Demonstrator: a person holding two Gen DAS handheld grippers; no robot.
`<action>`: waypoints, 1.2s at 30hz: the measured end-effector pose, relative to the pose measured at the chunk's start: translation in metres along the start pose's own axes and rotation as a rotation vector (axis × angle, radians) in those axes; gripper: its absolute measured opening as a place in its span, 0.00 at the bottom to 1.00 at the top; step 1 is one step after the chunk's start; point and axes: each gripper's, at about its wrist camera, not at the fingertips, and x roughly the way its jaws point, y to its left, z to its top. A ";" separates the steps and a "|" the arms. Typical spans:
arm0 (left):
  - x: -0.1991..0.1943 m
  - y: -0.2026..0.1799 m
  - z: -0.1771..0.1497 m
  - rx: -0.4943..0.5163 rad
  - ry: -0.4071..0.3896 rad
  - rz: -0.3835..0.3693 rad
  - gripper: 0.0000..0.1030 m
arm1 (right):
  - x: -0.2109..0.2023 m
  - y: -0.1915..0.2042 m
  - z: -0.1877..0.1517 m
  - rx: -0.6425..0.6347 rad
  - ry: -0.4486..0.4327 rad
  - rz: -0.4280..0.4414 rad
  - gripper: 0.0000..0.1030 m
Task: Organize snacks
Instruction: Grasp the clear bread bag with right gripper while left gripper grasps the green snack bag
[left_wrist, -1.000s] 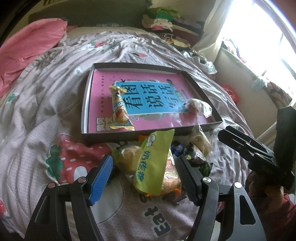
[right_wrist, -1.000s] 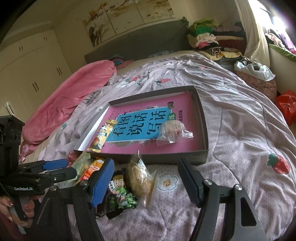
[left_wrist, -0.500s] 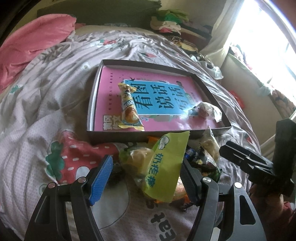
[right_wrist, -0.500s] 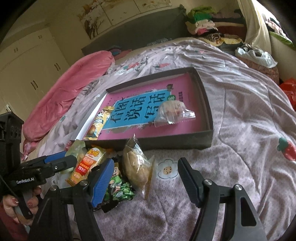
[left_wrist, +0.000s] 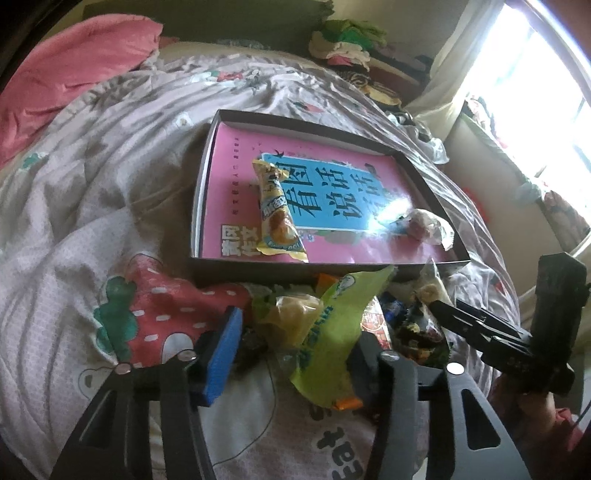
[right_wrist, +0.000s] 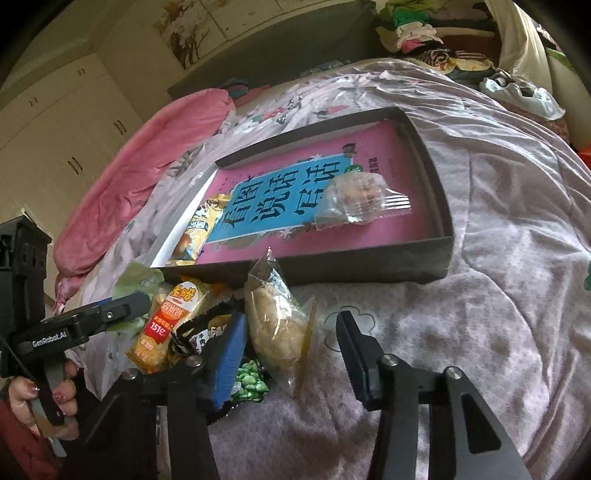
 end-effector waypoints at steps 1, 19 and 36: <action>0.000 0.000 -0.001 0.002 0.002 -0.001 0.44 | 0.001 0.000 0.000 0.000 0.000 0.005 0.46; 0.023 -0.004 0.007 0.014 0.033 -0.018 0.41 | 0.020 -0.002 0.003 0.011 0.023 0.076 0.39; 0.030 0.002 0.006 -0.010 0.039 -0.076 0.36 | -0.015 -0.008 0.010 0.013 -0.108 0.085 0.33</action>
